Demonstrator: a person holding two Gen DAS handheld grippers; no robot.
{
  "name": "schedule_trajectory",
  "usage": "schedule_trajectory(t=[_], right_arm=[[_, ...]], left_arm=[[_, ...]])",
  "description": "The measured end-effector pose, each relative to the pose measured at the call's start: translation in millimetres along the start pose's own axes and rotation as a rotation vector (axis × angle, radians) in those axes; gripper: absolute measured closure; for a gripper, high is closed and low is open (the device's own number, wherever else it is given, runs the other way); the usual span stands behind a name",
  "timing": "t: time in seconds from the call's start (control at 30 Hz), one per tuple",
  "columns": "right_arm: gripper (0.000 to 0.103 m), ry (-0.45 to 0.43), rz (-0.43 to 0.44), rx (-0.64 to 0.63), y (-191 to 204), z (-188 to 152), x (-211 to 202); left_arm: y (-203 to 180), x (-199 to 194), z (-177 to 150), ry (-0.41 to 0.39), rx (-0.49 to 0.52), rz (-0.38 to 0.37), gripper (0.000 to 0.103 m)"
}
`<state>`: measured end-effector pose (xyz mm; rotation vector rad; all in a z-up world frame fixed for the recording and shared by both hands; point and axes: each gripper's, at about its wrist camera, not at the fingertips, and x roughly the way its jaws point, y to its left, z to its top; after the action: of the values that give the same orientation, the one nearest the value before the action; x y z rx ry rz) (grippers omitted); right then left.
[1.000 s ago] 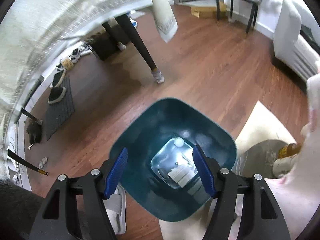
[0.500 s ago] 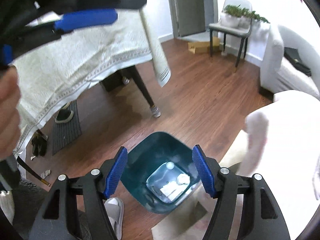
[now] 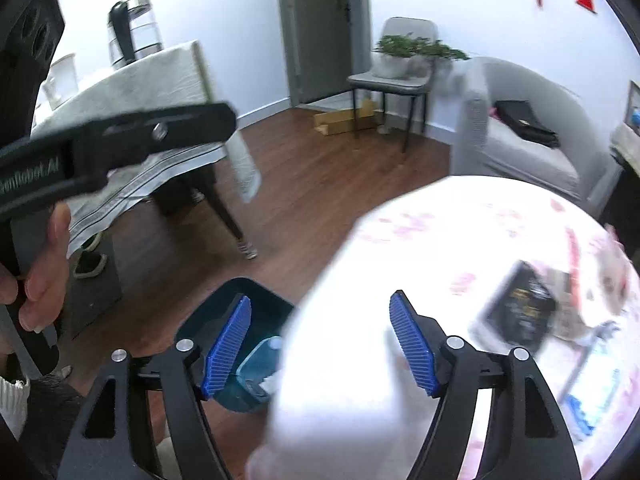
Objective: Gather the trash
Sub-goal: 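Move both tools back over the table, then grasp the black Face tissue pack with the left tool while the right tool grasps the blue tissue pack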
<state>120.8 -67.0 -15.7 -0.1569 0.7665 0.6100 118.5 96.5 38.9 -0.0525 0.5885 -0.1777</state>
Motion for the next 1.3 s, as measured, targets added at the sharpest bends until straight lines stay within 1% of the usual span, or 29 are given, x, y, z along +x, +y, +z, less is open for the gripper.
schedule_trajectory(t=[0.13,0.17,0.23,0.4,0.5,0.57,0.67,0.8,0.93,1.0,1.1,1.2,1.3], right_arm=[[0.028,-0.018,-0.033,0.029,-29,-7,-14],[0.027,-0.03,-0.053,0.029,-38,-9,-19],[0.024,-0.043,-0.085,0.022,-50,-12,-26],[0.019,-0.04,-0.115,0.026,-85,-29,-46],[0.019,-0.039,-0.131,0.031,-103,-37,-56],[0.018,-0.044,-0.13,0.041,-118,-43,-65],[0.015,-0.043,-0.124,0.035,-136,-53,-76],[0.014,-0.028,-0.103,0.027,-154,-64,-85],[0.01,0.0,-0.082,0.021,-170,-74,-86],[0.01,0.016,-0.087,-0.001,-175,-78,-85],[0.008,0.033,-0.08,0.0,-184,-80,-84],[0.007,0.039,-0.076,0.018,-193,-81,-83],[0.007,0.06,-0.055,0.006,-196,-82,-78]], left_arm=[[-22,13,-4,0.022,0.032,-0.015,0.024],[-27,17,-5,0.031,0.038,-0.023,0.023],[-39,25,-6,0.045,0.048,-0.043,0.017],[-67,43,-11,0.073,0.079,-0.059,0.015],[-82,54,-14,0.086,0.07,-0.097,0.012],[-94,62,-16,0.1,0.078,-0.096,0.012],[-112,76,-21,0.133,0.089,-0.119,0.012],[-137,89,-28,0.172,0.158,-0.139,0.012],[-151,99,-32,0.194,0.159,-0.165,0.012],[-156,107,-34,0.221,0.159,-0.156,0.012],[-163,119,-37,0.252,0.163,-0.145,0.012],[-169,128,-37,0.259,0.194,-0.128,0.012],[-174,136,-37,0.268,0.219,-0.119,0.014]])
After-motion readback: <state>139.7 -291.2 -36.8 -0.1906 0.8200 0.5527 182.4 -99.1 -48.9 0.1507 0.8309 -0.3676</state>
